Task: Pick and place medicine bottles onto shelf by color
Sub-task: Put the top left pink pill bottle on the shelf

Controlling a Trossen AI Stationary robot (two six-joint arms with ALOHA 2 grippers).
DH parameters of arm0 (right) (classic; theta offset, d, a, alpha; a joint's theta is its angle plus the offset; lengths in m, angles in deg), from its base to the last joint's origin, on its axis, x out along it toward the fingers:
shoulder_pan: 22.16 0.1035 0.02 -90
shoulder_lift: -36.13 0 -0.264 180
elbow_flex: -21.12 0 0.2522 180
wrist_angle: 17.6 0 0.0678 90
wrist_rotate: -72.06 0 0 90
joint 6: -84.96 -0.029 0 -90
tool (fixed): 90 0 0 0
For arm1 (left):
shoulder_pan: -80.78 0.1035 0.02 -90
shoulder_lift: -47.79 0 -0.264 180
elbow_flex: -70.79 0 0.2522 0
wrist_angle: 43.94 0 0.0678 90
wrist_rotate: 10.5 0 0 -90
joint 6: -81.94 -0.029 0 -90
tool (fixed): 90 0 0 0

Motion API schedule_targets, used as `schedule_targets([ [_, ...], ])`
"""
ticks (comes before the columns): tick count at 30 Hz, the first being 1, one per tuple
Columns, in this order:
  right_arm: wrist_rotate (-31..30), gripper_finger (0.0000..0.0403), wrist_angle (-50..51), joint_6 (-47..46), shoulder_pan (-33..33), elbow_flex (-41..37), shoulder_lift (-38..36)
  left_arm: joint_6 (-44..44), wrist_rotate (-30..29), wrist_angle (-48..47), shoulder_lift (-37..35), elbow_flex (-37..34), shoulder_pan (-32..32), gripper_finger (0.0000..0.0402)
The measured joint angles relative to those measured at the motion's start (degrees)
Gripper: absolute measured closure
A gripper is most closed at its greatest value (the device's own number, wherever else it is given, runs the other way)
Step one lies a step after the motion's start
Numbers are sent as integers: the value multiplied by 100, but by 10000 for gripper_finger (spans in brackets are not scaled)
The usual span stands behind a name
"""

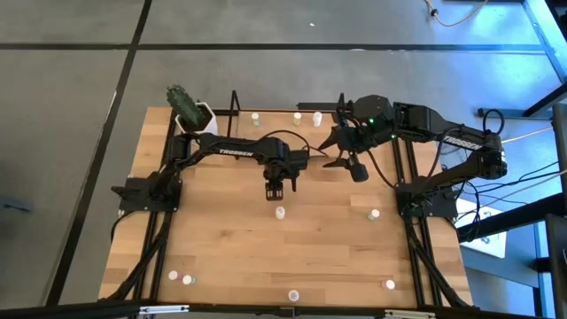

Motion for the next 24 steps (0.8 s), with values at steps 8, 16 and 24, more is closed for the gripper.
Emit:
schedule_targets([
  [8,-1,166,0,0,1,0,0,13,-13,4,0,0,0,196],
  [16,-1,166,0,0,-1,0,0,210,13,-78,-16,-1,0,186],
  [24,0,166,0,-1,-1,0,0,315,61,-130,-115,7,-9,184],
])
